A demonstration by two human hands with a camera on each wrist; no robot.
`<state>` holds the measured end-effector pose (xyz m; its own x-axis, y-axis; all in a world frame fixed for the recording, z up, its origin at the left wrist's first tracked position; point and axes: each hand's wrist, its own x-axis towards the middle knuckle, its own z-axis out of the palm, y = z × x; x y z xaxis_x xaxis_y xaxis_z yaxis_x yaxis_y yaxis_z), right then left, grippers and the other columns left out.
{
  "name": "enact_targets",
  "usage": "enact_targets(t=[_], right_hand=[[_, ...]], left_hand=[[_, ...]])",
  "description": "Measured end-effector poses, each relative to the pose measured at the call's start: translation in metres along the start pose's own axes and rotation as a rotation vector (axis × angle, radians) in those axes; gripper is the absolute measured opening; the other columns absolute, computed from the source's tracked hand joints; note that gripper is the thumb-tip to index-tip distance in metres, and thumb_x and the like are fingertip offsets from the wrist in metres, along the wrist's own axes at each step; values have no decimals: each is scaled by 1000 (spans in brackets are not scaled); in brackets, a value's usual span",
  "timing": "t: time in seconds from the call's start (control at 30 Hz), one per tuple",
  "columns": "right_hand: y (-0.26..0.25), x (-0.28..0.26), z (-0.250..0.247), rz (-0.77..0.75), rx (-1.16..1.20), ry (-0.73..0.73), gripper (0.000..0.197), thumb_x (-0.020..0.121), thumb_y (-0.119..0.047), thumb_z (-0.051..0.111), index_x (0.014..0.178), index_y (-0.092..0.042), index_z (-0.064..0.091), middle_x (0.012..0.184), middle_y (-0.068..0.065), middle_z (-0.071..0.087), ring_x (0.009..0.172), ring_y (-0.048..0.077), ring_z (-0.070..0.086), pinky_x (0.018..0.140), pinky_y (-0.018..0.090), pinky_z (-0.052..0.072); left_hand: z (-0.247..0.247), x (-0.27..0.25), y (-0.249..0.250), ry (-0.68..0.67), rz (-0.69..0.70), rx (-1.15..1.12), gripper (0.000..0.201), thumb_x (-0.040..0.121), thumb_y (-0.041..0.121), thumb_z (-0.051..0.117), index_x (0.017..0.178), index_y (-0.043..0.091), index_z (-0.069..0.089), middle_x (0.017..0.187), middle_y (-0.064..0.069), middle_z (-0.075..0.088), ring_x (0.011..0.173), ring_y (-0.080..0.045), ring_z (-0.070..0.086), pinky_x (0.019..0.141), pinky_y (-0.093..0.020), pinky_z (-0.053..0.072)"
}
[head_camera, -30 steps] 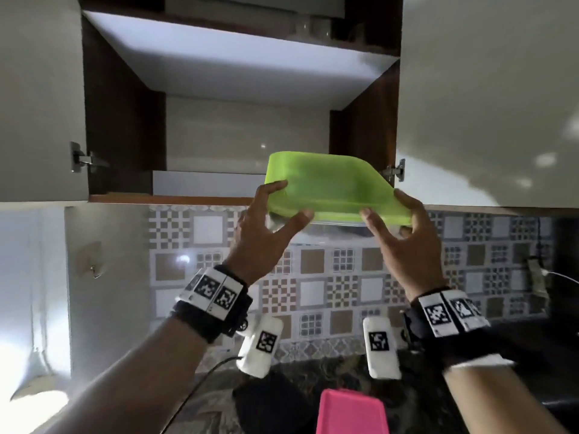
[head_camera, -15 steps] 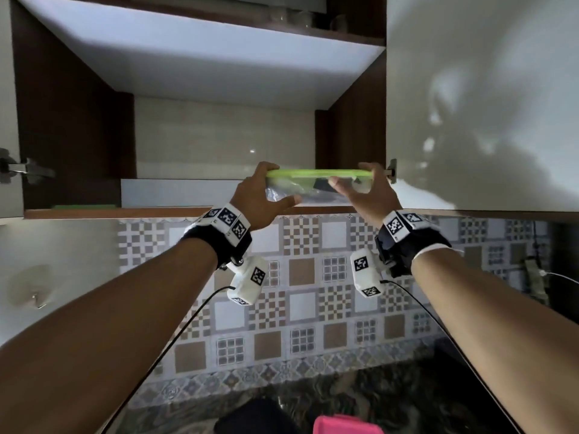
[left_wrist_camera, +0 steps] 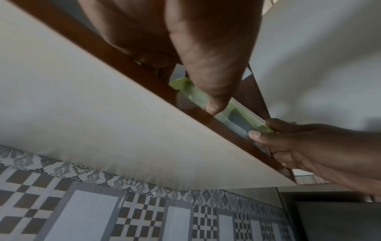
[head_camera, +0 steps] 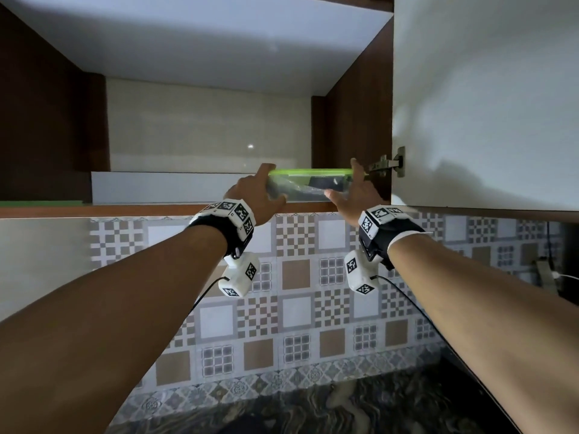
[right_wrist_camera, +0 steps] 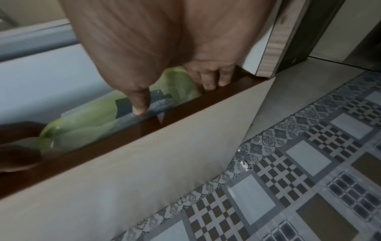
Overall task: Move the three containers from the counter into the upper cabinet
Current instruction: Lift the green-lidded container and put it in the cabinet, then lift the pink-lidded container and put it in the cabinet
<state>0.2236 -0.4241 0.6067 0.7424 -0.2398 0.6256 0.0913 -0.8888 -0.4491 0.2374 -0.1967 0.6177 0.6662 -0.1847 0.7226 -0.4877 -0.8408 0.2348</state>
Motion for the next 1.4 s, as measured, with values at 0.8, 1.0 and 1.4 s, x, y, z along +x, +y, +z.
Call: enact_targets(t=[0.8,1.0,1.4], right_hand=[[30,-40,5,-109,-188,-38,77,106,-44,40,166,-8,8,170,17,27,160,34,23,127,50,28],[51,-129,12,-248,58,59,60,99,-33,56,154,-14,39,160,14,40,145,34,44,110,47,44],[230,-477,174,204,293,-406,65,82,-48,53,130,-5,64,125,21,66,118,41,64,104,43,46]], left_hand=[[17,-32,-1,80,102,309,85,91,54,55,160,14,25,129,-18,63,117,-39,59,98,-52,48],[40,-135,6,211,293,-14,67,83,47,58,140,13,55,130,-11,60,119,-34,56,100,-49,45],[207,-498,-45,-487,-112,-393,50,79,35,63,127,21,65,120,-8,63,111,-22,61,97,-24,50]])
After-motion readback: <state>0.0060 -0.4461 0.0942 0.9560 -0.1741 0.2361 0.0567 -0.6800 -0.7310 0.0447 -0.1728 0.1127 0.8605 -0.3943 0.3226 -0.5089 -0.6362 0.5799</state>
